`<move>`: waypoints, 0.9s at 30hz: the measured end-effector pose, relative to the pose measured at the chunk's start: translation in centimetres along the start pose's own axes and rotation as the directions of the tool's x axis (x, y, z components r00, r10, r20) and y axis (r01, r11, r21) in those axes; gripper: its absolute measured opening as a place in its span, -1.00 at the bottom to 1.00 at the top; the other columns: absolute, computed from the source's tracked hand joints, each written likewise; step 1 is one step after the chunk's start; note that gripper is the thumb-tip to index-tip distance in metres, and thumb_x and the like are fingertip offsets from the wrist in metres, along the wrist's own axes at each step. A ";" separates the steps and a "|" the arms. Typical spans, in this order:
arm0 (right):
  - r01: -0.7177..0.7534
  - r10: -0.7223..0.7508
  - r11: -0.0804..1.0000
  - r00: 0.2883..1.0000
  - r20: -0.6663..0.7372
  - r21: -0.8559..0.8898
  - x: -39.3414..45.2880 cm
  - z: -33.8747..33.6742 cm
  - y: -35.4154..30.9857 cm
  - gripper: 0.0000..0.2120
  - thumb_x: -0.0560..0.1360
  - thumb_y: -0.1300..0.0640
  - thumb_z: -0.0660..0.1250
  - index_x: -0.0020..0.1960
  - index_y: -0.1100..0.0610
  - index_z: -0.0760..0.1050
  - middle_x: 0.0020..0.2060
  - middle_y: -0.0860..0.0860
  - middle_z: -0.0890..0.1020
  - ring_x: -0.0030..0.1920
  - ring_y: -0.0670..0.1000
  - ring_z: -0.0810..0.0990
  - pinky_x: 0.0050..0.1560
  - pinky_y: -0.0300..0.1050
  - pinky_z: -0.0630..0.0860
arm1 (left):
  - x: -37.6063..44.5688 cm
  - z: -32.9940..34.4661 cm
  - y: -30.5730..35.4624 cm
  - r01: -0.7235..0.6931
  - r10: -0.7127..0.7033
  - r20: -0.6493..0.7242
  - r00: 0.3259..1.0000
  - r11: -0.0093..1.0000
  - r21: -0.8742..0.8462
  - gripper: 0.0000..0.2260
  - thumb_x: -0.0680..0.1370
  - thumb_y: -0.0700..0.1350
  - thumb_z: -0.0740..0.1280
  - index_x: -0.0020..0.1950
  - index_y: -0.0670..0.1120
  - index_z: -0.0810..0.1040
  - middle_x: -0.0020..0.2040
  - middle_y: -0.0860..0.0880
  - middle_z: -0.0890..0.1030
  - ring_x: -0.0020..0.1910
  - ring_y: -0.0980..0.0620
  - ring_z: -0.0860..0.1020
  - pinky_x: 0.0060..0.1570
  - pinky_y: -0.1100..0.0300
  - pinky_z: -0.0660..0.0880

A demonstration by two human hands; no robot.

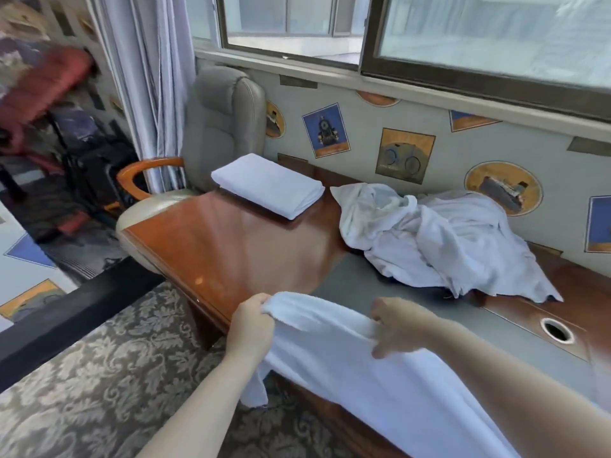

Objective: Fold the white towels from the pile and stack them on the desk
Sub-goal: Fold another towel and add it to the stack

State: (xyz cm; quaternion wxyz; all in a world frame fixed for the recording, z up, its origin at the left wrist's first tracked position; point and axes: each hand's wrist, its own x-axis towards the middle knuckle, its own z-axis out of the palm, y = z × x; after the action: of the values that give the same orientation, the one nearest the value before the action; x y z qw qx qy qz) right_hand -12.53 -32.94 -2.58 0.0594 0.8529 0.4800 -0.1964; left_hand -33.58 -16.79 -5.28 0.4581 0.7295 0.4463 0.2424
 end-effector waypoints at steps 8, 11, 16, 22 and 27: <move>0.111 -0.019 0.857 0.983 -0.185 0.503 9.4 -9.5 -3.6 -0.66 0.31 0.15 0.56 -0.24 0.19 0.38 -0.35 0.00 0.45 -0.41 -0.11 0.51 -0.44 -0.30 0.37 | 8.6 -3.5 -0.1 -0.064 0.064 0.012 0.998 0.997 0.036 -0.64 0.41 0.10 0.40 -0.37 -0.14 0.41 -0.45 -0.09 0.48 -0.47 0.10 0.32 -0.44 0.16 0.19; 0.019 -0.013 0.934 1.000 -0.021 0.356 13.4 -11.1 -3.7 -0.67 0.30 0.07 0.55 -0.27 0.12 0.39 -0.42 -0.04 0.47 -0.45 -0.09 0.50 -0.36 -0.22 0.40 | 12.6 -5.7 -0.9 -0.035 0.018 0.133 0.991 0.991 0.126 -0.53 0.20 0.29 0.43 -0.35 -0.13 0.51 -0.42 -0.06 0.55 -0.46 0.13 0.42 -0.43 0.19 0.30; 0.060 -0.039 0.954 0.996 -0.078 0.294 19.8 -13.6 -7.3 -0.72 0.31 0.12 0.49 -0.35 0.08 0.36 -0.45 -0.05 0.47 -0.42 -0.07 0.43 -0.45 -0.26 0.29 | 18.6 -8.8 -0.4 -0.044 0.007 0.374 0.927 0.995 0.089 -0.54 0.14 0.38 0.52 -0.25 0.03 0.64 -0.28 0.12 0.67 -0.36 0.25 0.56 -0.30 0.26 0.45; 0.010 -0.071 0.958 0.976 0.204 0.285 25.6 -13.5 -13.0 -0.73 0.27 0.09 0.53 -0.31 0.05 0.41 -0.44 -0.07 0.57 -0.52 -0.19 0.49 -0.46 -0.29 0.31 | 23.6 -13.3 -3.3 0.159 -0.192 0.768 0.611 0.980 0.118 -0.68 0.27 0.04 0.62 -0.03 -0.01 0.72 -0.03 -0.04 0.72 -0.03 -0.01 0.69 -0.08 0.18 0.58; -0.133 0.052 0.842 0.985 0.166 0.523 30.8 -12.7 -14.4 -0.69 0.33 0.26 0.42 0.07 0.08 0.61 -0.02 0.02 0.62 -0.08 -0.01 0.59 -0.12 -0.14 0.54 | 29.7 -15.2 -6.4 0.274 -0.313 0.592 0.743 0.949 0.157 -0.48 0.30 0.24 0.53 0.06 -0.11 0.66 -0.07 -0.04 0.72 -0.07 -0.03 0.69 0.02 0.06 0.60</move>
State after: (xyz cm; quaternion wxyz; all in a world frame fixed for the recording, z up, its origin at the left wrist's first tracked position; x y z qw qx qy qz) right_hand -6.91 2.96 -1.80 -0.1349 0.8415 0.3593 -0.3803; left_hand -33.53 17.19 -5.54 0.5876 0.7023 0.3909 -0.0941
